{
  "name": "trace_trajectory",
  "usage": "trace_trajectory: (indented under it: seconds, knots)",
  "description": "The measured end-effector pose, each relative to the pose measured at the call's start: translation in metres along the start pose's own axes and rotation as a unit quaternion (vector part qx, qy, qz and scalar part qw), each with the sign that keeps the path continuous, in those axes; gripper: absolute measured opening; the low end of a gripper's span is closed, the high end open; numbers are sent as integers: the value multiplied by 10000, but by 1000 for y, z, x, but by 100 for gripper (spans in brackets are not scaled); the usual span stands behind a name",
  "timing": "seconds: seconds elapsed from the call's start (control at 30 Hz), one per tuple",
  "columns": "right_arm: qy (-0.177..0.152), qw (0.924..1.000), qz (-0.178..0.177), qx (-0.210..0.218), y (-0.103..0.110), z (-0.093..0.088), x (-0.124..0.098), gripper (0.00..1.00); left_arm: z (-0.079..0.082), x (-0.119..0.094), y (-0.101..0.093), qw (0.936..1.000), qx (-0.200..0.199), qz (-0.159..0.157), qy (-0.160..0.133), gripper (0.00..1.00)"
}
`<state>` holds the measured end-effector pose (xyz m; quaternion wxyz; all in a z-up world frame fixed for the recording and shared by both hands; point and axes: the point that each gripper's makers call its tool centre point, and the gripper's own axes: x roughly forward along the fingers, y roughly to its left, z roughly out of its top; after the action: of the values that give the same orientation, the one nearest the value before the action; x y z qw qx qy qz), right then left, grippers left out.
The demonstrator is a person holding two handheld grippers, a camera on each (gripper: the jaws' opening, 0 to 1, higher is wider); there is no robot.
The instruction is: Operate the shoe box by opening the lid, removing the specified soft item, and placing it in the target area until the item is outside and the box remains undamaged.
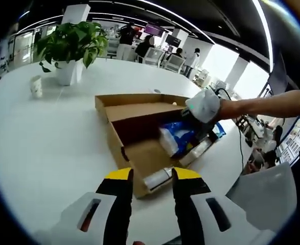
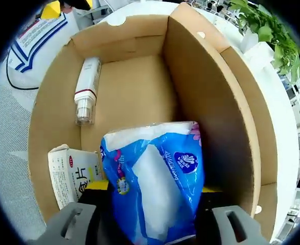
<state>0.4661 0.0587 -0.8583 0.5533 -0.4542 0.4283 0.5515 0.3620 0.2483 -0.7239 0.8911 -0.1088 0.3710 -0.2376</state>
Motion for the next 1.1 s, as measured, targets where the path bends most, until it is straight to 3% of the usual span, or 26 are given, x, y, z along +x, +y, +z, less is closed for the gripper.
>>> trace_trajectory:
  seconds: [0.07,0.23,0.3,0.4,0.57,0.73,1.1]
  knots:
    - [-26,10000,7,11,2,0,0,61,1,1,0,10000,-19,-14,-20,29]
    - [-165,9998,-30,68,11,1,-3,45,-2,4,-4,10000,-56,-71,-17,28]
    - [-223,9995,-210,66,10,3,-6,38,-4,4,-7,9999,-58,-98,23,27]
    - [-352,9988,-255,206,12,7,-12,33,-6,3,-8,9999,-18,-103,87,25]
    - [-511,9973,-335,401,11,9,-23,32,-3,-3,-7,9999,32,-51,119,24]
    - [-987,9932,-386,489,12,24,-42,32,-2,-8,-10,10000,44,-33,63,24]
    - [-1246,9893,-651,400,28,41,-78,33,-2,-16,-21,9998,173,-49,-12,27]
